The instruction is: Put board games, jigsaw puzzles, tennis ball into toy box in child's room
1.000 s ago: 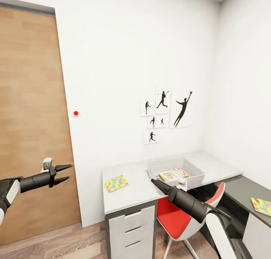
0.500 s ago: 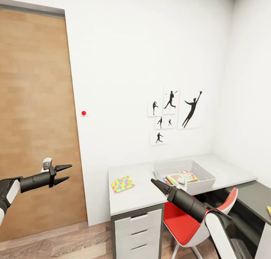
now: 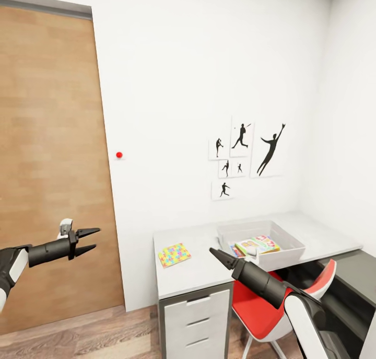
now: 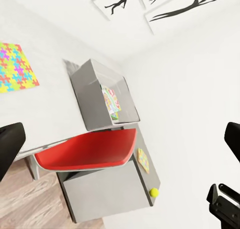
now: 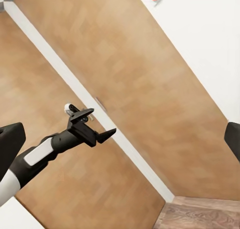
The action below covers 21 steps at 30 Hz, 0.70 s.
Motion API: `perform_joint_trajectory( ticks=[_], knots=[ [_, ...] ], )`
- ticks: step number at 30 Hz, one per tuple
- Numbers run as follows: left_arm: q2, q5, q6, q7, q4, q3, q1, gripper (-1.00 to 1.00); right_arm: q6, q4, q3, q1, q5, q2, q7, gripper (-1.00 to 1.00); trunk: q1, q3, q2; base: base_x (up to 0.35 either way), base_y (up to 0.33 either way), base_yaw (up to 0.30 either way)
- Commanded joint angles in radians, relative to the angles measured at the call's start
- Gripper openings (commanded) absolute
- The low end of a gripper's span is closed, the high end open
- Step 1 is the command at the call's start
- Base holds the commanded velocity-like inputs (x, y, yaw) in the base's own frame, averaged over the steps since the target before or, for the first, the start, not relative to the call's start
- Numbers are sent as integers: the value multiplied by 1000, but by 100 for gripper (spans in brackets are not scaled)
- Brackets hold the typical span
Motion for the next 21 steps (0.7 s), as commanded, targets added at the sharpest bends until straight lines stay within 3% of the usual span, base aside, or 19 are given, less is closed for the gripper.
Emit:
perform_joint_trajectory(
  ticks=[1, 21],
  knots=[
    [0, 0, 6, -2, 1, 1, 0, 100, 7, 0, -1, 0, -5, 0, 0, 100, 0, -2, -1, 2, 168, 0],
    [0, 0, 6, -2, 1, 1, 0, 100, 7, 0, 1, 0, -4, 0, -2, 100, 0, -23, -1, 0, 57, 0]
  ],
)
